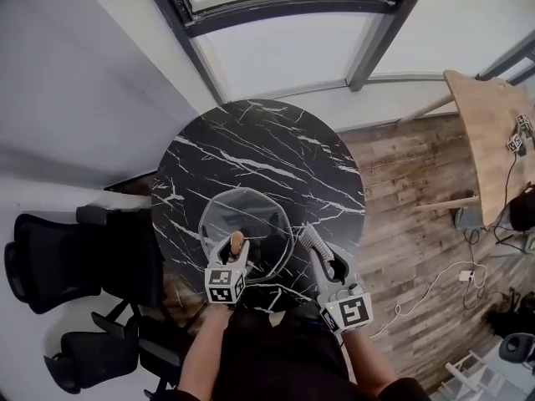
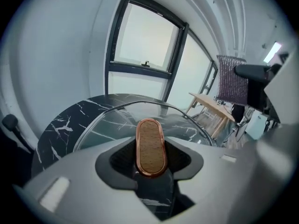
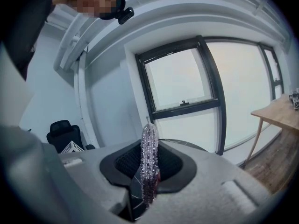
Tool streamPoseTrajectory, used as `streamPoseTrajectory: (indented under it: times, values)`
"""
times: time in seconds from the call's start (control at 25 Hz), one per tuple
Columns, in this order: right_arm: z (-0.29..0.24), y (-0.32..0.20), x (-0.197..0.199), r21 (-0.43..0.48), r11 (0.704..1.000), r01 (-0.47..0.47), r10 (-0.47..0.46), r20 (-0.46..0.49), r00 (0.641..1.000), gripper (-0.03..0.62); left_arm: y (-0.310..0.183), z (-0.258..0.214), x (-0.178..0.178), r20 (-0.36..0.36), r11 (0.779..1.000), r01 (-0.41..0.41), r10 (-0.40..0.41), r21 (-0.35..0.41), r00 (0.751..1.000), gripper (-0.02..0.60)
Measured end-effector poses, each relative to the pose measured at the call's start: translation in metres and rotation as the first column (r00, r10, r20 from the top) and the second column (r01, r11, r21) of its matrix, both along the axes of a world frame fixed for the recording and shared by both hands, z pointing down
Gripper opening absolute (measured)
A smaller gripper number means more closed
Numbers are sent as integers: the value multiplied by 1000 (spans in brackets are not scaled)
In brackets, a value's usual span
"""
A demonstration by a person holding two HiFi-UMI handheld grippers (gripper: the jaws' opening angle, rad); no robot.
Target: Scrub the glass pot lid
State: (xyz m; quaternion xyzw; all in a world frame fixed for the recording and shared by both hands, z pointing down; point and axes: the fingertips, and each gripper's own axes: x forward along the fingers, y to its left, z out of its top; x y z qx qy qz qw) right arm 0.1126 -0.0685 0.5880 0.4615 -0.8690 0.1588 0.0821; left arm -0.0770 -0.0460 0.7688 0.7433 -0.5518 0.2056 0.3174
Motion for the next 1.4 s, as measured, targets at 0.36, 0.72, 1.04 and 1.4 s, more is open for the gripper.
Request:
streamPoseTrajectory:
  times: [0.36,0.72,1.04,1.4]
  values:
    - [-47,2,-35,135,985,109,-105,-41,994,81,8,-72,-24,-55,999,-6,9,54,998,178]
    - [-71,17,-116,187,893,409,-342,-307,888,81,23,-127,-46,-31,996,-29,32,84,999,178]
    - [-55,30,-163,188,807,559,-337,-631,699,81,25,-157,-44,-11,988,-63,65,142,998,178]
    - [-69,92,-172,196,632,750,-458,-686,565,84,6,-178,-60,-178,979,37,0,203,984,178]
